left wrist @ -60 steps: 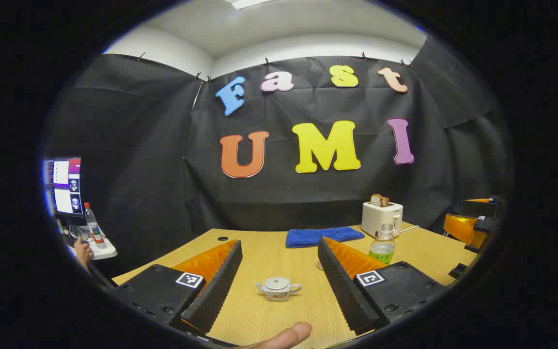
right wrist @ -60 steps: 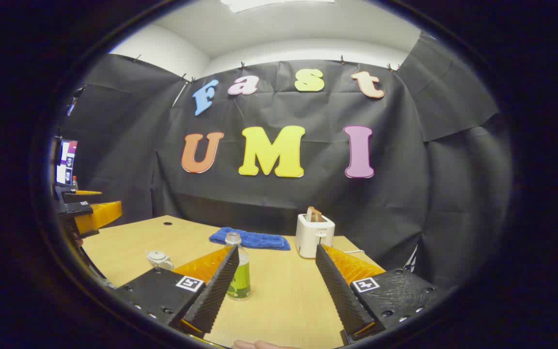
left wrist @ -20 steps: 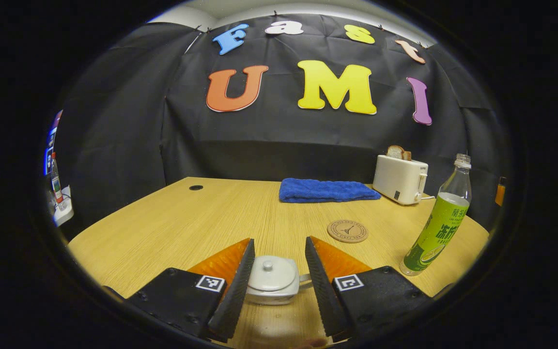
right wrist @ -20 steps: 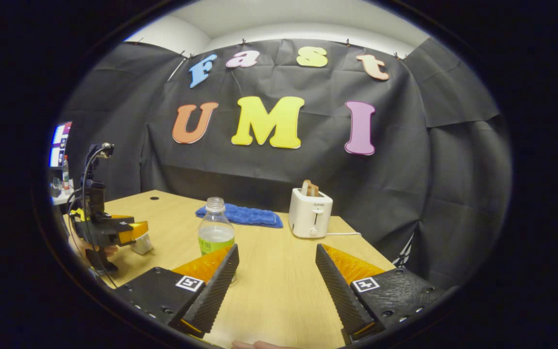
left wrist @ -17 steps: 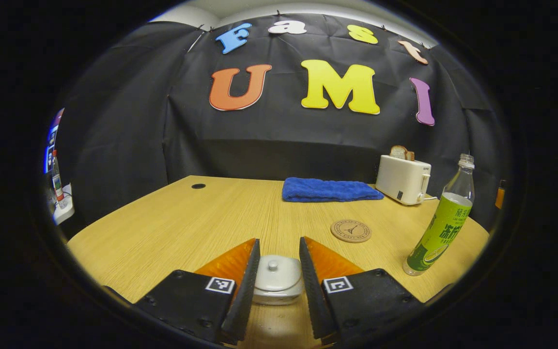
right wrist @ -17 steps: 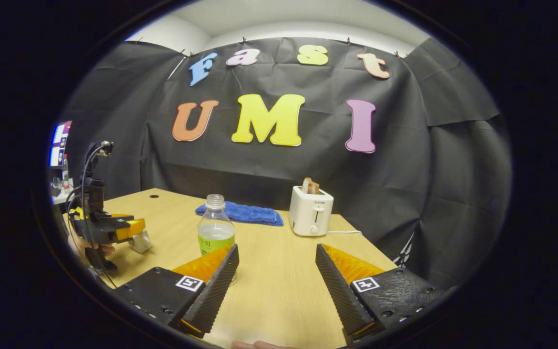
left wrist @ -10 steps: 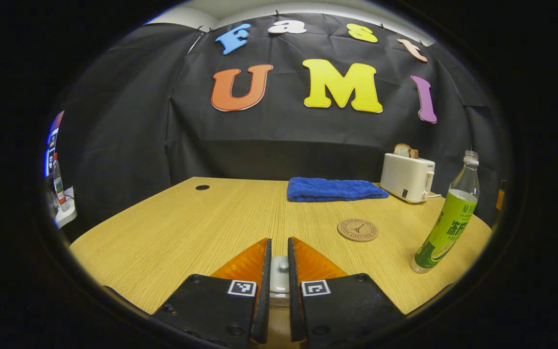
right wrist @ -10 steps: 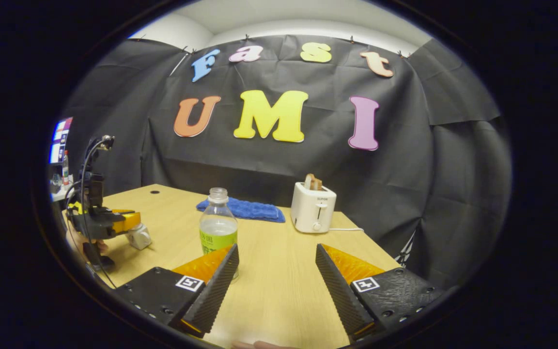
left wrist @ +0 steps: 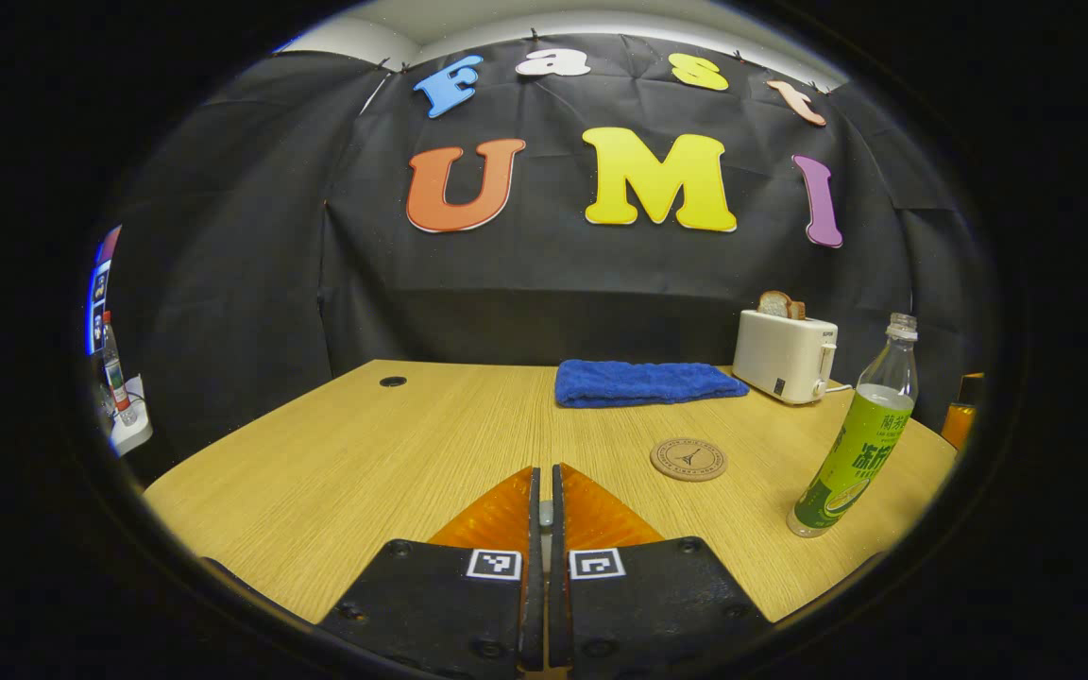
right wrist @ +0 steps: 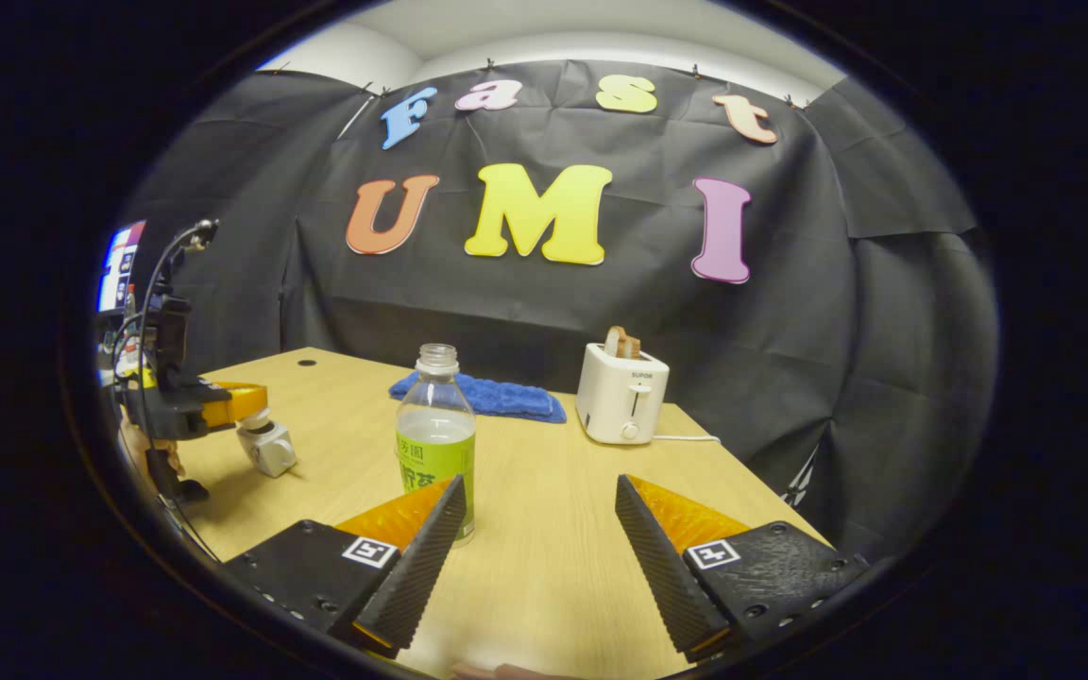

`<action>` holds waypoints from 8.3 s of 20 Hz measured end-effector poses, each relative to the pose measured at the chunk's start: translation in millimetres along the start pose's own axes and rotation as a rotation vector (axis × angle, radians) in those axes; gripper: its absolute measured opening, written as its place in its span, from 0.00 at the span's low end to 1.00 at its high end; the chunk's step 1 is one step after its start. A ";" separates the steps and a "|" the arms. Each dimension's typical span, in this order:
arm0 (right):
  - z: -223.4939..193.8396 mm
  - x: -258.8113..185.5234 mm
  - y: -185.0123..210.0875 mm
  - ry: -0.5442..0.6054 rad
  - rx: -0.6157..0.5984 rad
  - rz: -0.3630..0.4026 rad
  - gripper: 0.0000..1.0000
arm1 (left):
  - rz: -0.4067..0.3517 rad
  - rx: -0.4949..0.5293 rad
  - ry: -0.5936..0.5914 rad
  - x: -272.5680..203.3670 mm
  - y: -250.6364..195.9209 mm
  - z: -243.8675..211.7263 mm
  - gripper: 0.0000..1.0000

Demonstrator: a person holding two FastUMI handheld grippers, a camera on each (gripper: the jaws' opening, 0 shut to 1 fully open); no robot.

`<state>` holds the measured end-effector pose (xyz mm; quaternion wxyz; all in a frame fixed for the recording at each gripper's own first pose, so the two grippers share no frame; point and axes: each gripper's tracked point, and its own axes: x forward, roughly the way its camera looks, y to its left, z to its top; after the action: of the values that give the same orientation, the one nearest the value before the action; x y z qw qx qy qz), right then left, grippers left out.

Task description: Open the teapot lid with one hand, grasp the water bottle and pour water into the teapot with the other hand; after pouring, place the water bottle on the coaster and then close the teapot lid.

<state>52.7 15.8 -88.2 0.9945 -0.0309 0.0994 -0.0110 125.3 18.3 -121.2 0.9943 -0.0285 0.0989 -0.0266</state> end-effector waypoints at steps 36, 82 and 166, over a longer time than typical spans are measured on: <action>-12.4 84.7 104.0 0.026 -0.030 0.117 0.72 | -0.076 -0.013 -0.063 -142.6 19.2 73.4 0.04; 41.4 102.3 210.2 -0.271 -1.694 -0.332 0.70 | -0.003 -0.064 -0.051 -155.3 105.5 75.1 0.04; 61.8 179.5 160.4 0.015 0.058 0.085 0.70 | 0.035 -0.006 0.009 -131.9 111.4 53.3 0.04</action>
<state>243.3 174.5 -73.3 0.9938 0.0021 0.1078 0.0282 11.9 139.8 -50.2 0.9941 -0.0298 0.1039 -0.0092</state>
